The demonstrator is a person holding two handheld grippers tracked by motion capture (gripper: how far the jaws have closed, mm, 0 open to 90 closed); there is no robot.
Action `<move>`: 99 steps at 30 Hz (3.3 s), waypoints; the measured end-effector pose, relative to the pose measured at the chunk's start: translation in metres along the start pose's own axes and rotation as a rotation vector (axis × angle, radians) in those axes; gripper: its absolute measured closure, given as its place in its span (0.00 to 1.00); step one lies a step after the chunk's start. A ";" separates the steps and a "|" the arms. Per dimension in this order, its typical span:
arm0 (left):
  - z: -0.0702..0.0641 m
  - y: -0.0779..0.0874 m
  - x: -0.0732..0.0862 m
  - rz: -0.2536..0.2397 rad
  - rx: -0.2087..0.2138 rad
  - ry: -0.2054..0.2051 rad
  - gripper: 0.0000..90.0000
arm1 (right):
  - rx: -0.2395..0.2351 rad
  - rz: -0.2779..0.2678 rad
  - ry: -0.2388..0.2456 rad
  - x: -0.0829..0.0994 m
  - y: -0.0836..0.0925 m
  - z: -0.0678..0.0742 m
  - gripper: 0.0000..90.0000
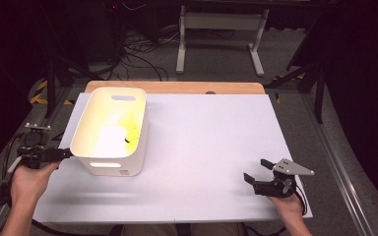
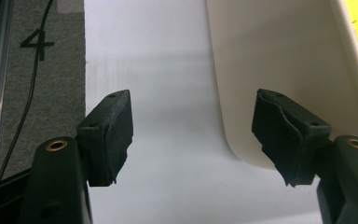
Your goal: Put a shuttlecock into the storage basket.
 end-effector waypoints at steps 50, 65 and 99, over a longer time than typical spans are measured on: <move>-0.014 -0.005 0.047 -0.058 0.055 -0.010 0.33 | 0.001 0.000 0.009 -0.001 -0.001 0.002 0.15; -0.022 -0.004 0.056 -0.064 0.071 -0.030 0.32 | 0.001 -0.004 0.010 -0.001 0.000 0.002 0.15; -0.043 -0.002 0.071 -0.134 0.124 -0.044 0.31 | -0.001 -0.002 0.017 -0.002 0.000 0.005 0.15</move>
Point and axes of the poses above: each handheld gripper's, and its own axes: y roughly backward along the jaws, x roughly out of its underside, z roughly to its left, the point moved 5 cm from there along -y, roughly forward along the jaws, and after that the axes turned 6 degrees about -x, right-handed, at the moved point
